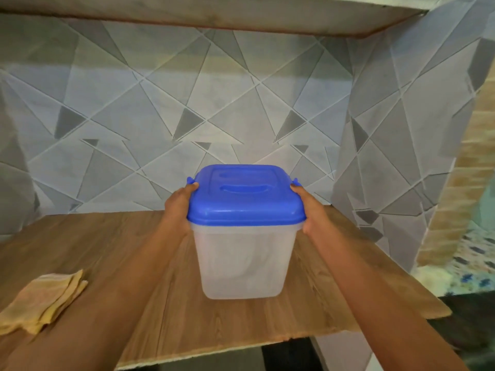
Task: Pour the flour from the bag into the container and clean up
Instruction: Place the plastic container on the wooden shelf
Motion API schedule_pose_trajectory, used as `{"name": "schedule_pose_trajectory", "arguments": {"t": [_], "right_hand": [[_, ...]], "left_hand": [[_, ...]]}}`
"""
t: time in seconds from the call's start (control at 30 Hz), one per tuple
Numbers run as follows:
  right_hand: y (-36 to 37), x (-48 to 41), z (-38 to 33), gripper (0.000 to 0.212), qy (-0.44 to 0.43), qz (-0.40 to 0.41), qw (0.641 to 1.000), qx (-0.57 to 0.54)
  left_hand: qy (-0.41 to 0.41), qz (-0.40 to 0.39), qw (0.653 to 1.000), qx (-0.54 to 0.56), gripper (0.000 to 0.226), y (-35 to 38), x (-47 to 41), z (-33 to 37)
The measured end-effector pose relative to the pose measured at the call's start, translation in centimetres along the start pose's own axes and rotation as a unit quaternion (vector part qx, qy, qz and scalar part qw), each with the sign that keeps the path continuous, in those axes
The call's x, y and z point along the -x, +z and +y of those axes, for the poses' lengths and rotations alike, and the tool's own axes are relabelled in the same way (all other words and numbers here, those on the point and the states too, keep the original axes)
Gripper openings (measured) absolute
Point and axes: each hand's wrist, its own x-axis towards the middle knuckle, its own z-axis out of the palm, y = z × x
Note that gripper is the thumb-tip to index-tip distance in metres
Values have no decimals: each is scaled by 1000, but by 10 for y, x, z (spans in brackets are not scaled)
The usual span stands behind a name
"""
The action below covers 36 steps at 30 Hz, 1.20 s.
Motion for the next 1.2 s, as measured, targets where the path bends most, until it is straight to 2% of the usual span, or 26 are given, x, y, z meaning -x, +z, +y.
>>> {"name": "schedule_pose_trajectory", "arguments": {"t": [0.17,0.23,0.47,0.53,0.6,0.73,0.83,0.93,1.07,1.13,1.2], "right_hand": [[-5,-51,-1,40,24,-4,999,21],[-5,-64,1,34,36,-5,999,20],[-5,-87,17,42,33,-20,999,15],[-2,-91,21,47,26,-11,999,21],[-2,-95,19,45,27,-9,999,44],[-9,-112,7,38,48,0,994,95],[-7,-124,1,50,59,13,983,172],[-4,-133,-2,61,36,40,958,281],[-3,-140,-5,56,-19,69,913,401],[-1,-140,-8,45,-49,77,883,461],[-2,-143,-9,35,-70,80,867,486]], "left_hand": [[-5,34,999,4,59,15,-29,-9],[-12,35,999,7,54,19,-35,-13],[-18,3,999,40,10,23,-51,-27],[-16,-4,998,68,14,20,-57,-30],[-9,0,999,48,19,17,-61,-31],[6,28,996,-85,17,9,-72,-21],[21,44,976,-211,34,7,-86,-11],[44,64,922,-379,50,8,-94,-6],[81,76,855,-507,45,15,-96,0],[95,88,833,-537,44,17,-95,0],[107,100,824,-548,45,18,-94,1]]}}
